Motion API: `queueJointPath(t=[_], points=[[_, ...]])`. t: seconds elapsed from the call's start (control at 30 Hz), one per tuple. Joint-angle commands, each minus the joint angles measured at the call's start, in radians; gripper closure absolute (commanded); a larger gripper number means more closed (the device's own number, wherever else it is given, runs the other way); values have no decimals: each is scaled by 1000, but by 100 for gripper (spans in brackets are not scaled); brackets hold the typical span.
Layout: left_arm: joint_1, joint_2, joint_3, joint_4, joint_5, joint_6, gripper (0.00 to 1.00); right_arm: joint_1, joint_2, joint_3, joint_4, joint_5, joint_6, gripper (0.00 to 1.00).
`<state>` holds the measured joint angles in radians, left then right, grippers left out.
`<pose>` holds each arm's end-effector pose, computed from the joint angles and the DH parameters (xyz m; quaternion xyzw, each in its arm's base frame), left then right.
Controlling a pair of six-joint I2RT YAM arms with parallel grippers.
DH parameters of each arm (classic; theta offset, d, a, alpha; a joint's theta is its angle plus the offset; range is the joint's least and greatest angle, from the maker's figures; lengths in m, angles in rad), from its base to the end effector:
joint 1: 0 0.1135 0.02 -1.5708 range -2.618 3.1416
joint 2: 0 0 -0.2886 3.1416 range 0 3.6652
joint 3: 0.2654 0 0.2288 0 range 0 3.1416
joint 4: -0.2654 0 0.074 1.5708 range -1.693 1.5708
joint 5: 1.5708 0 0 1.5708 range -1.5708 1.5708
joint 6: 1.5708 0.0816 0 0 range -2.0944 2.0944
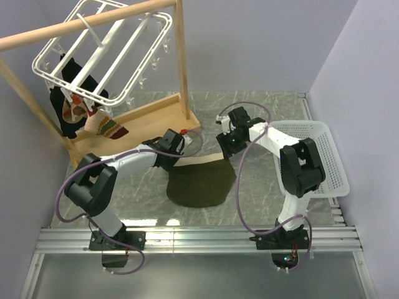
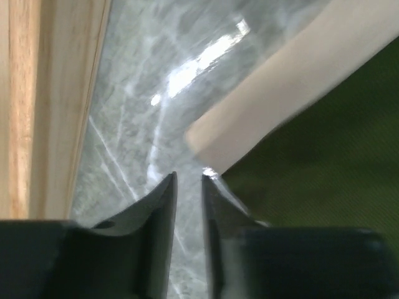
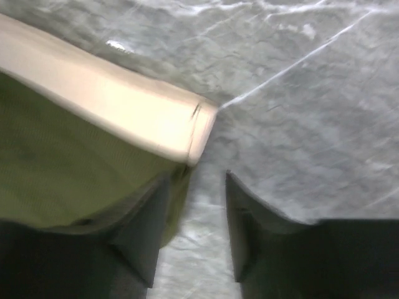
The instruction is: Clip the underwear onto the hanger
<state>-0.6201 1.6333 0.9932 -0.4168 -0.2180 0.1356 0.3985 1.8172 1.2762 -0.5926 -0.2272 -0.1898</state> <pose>0.2760 -0.1754 0.1840 0.3290 0.9038 0.0415 0.2705 0.3390 0.1627 0.1921 -0.3047 0.9211 0.1325 0.2028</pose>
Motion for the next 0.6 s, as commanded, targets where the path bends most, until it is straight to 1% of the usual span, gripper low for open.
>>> queueJointPath(t=[0.0, 0.03, 0.07, 0.1, 0.13, 0.17, 0.2, 0.23, 0.27, 0.33, 0.37, 0.4, 0.43, 0.47, 0.5, 0.53, 0.57], points=[[20, -12, 36, -10, -23, -1, 57, -13, 30, 66, -41, 31, 9, 37], [23, -32, 38, -28, -6, 5, 54, -16, 22, 69, -41, 29, 10, 33], [31, -105, 38, -34, 70, 15, 46, -18, -7, 69, -41, 25, 15, 31], [30, -148, 35, -42, 106, 36, 40, -23, -25, 72, -42, 13, 16, 27], [30, -194, 36, -69, 188, 51, 36, -38, -73, 77, -44, 0, 18, 26], [31, -278, 42, -91, 227, 62, 27, -50, -97, 92, -50, -14, 19, 25], [30, -318, 50, -120, 270, 88, 23, -61, -126, 101, -52, -58, 21, 25], [30, -358, 59, -143, 314, 102, 19, -88, -190, 106, -46, -81, 24, 25], [30, -439, 61, -192, 389, 128, 9, -102, -225, 109, -21, -104, 33, 24], [28, -516, 58, -230, 460, 151, 7, -127, -324, 101, 11, -139, 42, 21], [28, -585, 55, -270, 507, 162, 5, -130, -353, 95, 48, -147, 47, 20], [29, -616, 52, -283, 522, 157, 4, -132, -381, 89, 62, -147, 49, 16], [28, -672, 47, -293, 529, 154, 2, -130, -422, 81, 88, -144, 59, 12], [28, -703, 44, -301, 540, 150, 1, -130, -435, 80, 96, -144, 67, 3], [28, -730, 39, -286, 533, 139, 1, -130, -444, 81, 96, -158, 73, 0], [28, -757, 33, -269, 520, 113, 1, -130, -446, 97, 93, -167, 81, 0], [28, -807, 35, -254, 505, 57, 1, -132, -441, 107, 80, -176, 105, 0]])
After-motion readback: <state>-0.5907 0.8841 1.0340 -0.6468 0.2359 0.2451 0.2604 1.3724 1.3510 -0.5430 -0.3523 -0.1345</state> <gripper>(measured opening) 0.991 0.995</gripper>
